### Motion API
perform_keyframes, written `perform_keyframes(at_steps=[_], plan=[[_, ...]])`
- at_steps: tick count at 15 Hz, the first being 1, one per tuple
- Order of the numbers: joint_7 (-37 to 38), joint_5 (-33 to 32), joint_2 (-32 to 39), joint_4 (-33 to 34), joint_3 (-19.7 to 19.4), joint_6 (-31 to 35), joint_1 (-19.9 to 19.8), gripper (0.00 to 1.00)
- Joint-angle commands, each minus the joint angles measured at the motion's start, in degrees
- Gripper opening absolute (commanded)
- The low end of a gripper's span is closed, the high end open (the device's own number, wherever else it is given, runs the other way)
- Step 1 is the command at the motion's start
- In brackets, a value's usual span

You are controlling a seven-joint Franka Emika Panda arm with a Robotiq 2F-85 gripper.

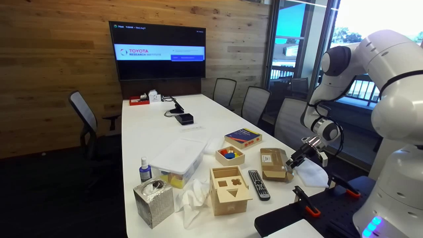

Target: Open the box

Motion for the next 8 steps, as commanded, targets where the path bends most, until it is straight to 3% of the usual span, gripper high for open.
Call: perform_keyframes(at_steps=[1,8], plan=[[0.6,1.2,0.7,1.4,1.3,0.1,-0.7,1.0],[-2.7,1.8,-2.5,-0.9,2.1,-0.2,-1.1,1.0]])
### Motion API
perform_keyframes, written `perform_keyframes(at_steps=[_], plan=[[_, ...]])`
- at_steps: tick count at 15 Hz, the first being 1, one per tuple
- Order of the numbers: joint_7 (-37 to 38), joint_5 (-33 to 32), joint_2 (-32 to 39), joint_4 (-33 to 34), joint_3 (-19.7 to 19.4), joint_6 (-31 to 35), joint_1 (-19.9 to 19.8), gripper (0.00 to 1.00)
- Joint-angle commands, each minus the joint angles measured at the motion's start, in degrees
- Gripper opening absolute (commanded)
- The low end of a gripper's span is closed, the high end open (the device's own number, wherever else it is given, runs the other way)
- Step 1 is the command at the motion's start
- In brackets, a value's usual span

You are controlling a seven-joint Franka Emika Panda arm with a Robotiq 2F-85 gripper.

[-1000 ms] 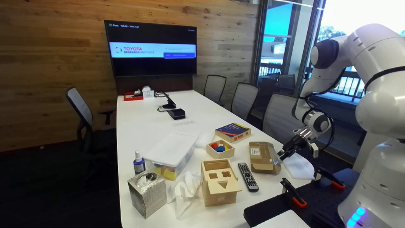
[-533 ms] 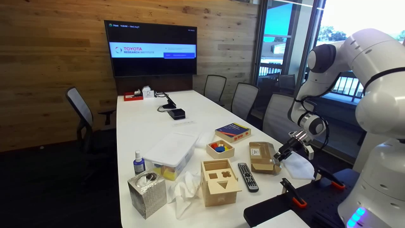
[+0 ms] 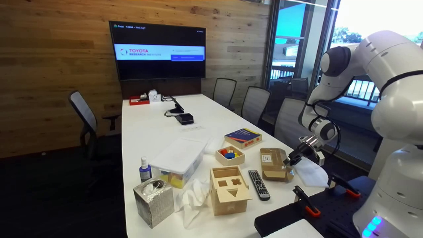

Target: Open the box

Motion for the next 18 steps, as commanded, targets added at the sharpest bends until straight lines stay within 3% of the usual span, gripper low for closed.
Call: perform_keyframes(at_steps=[1,9,13,18], plan=[[-3.0,1.7,-3.5,-2.5,1.0,-0.4,-1.1,1.0],[-14.6,2.9,-13.3,-9.5,1.2,-4.3,-0.9,1.0],[-19.1,2.9,-17.1,-11.8,1.5,-4.0,1.7,1.0],[-19.1,2.2,-17.7,-10.4,3.0,-3.5,6.0,1.0]])
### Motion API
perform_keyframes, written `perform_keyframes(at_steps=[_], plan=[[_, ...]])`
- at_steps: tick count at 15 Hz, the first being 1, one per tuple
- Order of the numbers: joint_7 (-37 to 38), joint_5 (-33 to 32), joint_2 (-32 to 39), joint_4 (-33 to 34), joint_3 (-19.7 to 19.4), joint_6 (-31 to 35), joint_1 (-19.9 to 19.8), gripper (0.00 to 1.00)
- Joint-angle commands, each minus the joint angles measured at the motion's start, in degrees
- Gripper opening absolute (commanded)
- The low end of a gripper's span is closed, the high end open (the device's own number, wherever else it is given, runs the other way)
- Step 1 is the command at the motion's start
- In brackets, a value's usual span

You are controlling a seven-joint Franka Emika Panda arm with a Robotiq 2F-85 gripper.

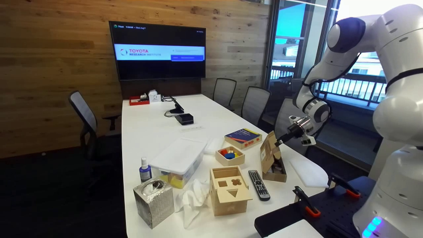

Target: Open the box

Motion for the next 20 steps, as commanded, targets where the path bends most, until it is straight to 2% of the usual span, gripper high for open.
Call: perform_keyframes(at_steps=[1,7,15,20], plan=[[-1.1,0.5,-2.2,-1.0,0.6,0.8,3.3,1.0],[0.5,-0.5,-1.2,1.6,1.1,1.3,7.2,1.0],[1.7,-3.6,1.4,6.0,3.0,0.1,9.9,1.0],[6.5,-6.5,5.8,9.6,3.4,3.0,12.3,1.0]])
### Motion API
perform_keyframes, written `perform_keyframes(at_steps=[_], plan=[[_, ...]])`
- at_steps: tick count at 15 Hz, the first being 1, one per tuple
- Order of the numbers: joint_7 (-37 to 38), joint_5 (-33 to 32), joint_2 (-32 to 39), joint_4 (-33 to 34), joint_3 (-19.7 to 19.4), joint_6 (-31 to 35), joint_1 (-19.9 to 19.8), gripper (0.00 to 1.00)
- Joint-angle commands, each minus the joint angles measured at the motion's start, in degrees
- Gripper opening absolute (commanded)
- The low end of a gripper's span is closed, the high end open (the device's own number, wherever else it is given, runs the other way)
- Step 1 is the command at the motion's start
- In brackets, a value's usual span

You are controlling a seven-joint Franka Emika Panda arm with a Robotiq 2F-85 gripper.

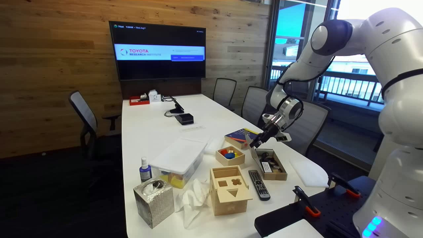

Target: Open the box

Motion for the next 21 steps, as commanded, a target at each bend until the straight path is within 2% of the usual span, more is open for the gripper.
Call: perform_keyframes(at_steps=[1,6,11,16,21], plan=[[5.5,-2.8,3.6,3.4,-0.1,3.7,2.0,1.0],[13.8,-7.7,7.4,5.6,0.2,11.7,3.8,1.0],[22.4,-15.4,9.8,7.8,1.4,16.8,4.7,1.0],[32.7,-27.5,13.0,11.1,3.4,18.3,5.0,1.0],[39.0,-39.0,17.9,16.9,7.0,16.5,2.8,1.0]])
